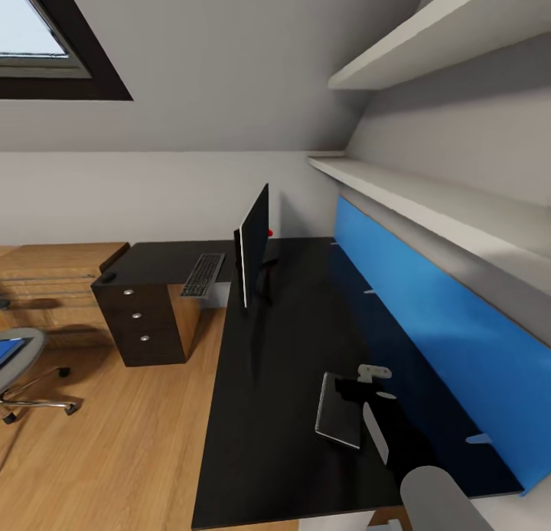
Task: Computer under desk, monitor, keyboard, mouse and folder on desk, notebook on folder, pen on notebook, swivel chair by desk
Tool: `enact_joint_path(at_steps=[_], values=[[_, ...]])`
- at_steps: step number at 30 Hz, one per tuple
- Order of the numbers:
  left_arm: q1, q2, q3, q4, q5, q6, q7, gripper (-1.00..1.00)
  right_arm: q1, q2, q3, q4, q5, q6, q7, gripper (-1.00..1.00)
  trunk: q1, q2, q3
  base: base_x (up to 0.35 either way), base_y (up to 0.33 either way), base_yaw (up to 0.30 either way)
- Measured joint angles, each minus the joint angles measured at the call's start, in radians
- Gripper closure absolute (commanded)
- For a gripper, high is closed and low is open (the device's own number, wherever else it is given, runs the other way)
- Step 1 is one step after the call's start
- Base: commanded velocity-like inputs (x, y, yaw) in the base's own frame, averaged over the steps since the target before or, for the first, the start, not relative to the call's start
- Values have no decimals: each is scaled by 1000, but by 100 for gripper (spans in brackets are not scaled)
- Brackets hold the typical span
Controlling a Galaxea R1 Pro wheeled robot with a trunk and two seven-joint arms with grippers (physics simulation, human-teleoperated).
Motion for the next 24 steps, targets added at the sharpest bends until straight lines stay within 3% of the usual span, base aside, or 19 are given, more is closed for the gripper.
enact_joint_path(at_steps=[24], values=[[0, 1, 0, -2, 0, 1, 3, -100, 0, 0, 0, 4, 0, -1, 0, -100, 92, -168, -75, 0, 0, 0]])
